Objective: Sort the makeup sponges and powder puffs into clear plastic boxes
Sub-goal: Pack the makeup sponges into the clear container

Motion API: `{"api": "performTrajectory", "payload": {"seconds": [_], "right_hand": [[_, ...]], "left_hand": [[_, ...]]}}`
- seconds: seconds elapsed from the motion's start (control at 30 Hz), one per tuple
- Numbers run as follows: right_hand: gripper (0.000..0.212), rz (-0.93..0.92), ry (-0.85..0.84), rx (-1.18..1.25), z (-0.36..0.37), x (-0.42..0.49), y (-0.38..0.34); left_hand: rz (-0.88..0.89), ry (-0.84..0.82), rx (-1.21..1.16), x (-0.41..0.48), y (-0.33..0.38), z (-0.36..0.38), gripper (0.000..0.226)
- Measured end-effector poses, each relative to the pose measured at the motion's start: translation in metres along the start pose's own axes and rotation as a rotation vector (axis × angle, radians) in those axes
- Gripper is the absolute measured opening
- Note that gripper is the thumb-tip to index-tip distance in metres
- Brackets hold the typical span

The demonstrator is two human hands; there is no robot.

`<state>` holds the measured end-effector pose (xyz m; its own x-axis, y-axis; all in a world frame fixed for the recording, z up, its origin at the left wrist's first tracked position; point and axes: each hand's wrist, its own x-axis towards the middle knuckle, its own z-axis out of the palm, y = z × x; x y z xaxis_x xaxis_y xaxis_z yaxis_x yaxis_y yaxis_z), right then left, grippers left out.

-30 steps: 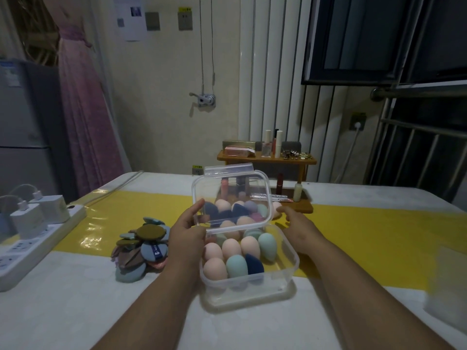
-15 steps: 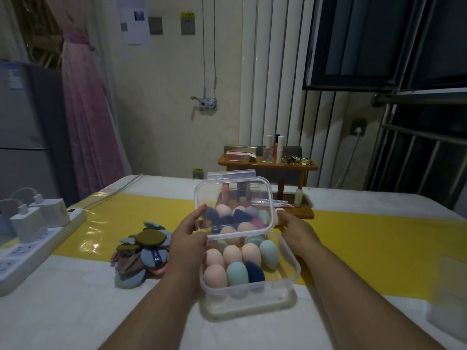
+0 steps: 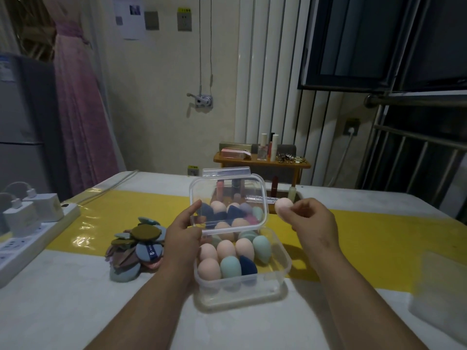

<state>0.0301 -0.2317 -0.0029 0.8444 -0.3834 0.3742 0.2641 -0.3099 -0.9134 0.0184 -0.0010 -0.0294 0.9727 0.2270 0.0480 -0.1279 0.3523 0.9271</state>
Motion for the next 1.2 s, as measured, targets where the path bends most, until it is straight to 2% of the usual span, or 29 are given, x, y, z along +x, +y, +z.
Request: {"api": "performTrajectory", "payload": {"seconds": [0.23,0.3,0.53,0.67,0.83,1.0,1.1,1.2], "right_hand": [[0.035,-0.22,-0.403,-0.119,0.0,-0.016,-0.019],[0.032,-0.267,-0.463,-0.18,-0.003,-0.018,-0.024],[0.016,-0.125,-0.667,-0.442,-0.013,-0.015,-0.031],[0.019,-0.088,-0.681,-0.631,-0.009,-0.018,-0.034],[0.014,-0.145,-0.657,-0.844,-0.006,-0.022,-0.04],[0.011,-0.228,-0.714,-1.049,0.002,-0.026,-0.043],[0.011,-0.24,-0.697,-1.064,0.007,-0.028,-0.041],[0.017,-0.218,-0.679,-0.965,0.005,-0.027,-0.037]], "left_hand": [[-0.008,0.002,-0.027,0.0,0.001,0.001,0.071],[-0.012,0.004,-0.024,0.001,0.0,0.001,0.072],[-0.007,0.019,-0.017,0.003,-0.002,0.001,0.074],[-0.002,0.016,0.004,0.002,-0.001,0.0,0.074],[0.003,0.012,0.003,0.002,-0.003,0.0,0.073],[-0.009,0.006,0.033,0.005,-0.004,-0.003,0.075],[0.009,0.007,0.054,0.007,-0.006,-0.004,0.077],[0.006,-0.002,0.042,0.009,-0.008,-0.005,0.075]]}}
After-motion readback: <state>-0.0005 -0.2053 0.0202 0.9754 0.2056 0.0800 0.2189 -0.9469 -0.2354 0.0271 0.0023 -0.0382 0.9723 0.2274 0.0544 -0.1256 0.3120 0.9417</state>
